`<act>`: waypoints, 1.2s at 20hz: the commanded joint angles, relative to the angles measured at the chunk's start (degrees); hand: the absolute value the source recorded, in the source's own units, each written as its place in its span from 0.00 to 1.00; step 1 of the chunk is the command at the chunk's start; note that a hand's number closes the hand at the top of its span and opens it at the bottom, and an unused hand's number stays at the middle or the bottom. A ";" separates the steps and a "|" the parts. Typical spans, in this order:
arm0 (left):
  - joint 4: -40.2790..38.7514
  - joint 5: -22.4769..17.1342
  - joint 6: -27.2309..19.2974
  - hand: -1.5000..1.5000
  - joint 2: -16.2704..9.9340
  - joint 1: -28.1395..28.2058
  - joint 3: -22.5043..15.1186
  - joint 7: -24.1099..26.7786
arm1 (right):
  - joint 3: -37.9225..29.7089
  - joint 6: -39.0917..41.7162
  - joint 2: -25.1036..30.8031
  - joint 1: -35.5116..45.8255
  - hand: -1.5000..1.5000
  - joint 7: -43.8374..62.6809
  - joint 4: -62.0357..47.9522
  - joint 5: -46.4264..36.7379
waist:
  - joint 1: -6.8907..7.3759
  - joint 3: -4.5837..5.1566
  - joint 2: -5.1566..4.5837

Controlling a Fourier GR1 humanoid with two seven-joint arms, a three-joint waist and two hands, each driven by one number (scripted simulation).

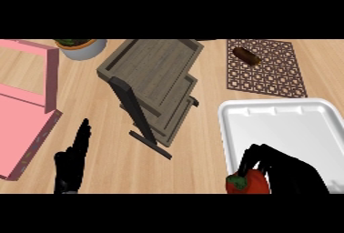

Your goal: Pick the bell pepper from the tray and place it in the tiered basket

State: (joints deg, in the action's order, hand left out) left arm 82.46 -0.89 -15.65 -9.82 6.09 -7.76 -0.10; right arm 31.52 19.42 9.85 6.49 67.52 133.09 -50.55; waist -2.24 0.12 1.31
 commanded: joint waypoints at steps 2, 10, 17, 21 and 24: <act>-2.16 0.13 -0.80 0.50 0.73 0.87 0.07 -1.36 | -1.89 3.05 -5.73 5.23 1.00 13.31 12.31 -5.08 | -1.34 0.45 0.30; -1.46 -1.24 0.18 0.50 -0.53 1.85 1.65 -2.05 | -10.22 9.93 -3.38 23.34 1.00 9.05 8.24 -5.16 | -1.52 0.70 0.96; -0.56 -0.01 -0.59 0.50 -0.13 1.54 0.77 -2.30 | -16.57 12.77 -5.70 35.70 1.00 9.84 1.57 -4.55 | -1.60 0.68 1.24; -0.56 -0.19 0.18 0.50 -0.41 1.20 0.67 -2.54 | -21.10 14.40 -8.00 43.16 1.00 10.48 -4.98 -5.32 | -0.24 0.54 0.54; 0.27 -0.69 1.06 0.50 -0.44 1.19 0.35 -2.65 | -22.85 16.01 -9.70 48.50 1.00 10.85 -9.43 -7.28 | 0.33 0.57 0.75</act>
State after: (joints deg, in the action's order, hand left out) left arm 83.25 -1.09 -15.29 -10.21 6.79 -7.21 -1.43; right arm 10.84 28.48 2.44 47.31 65.33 127.62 -56.23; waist -2.58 0.51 2.19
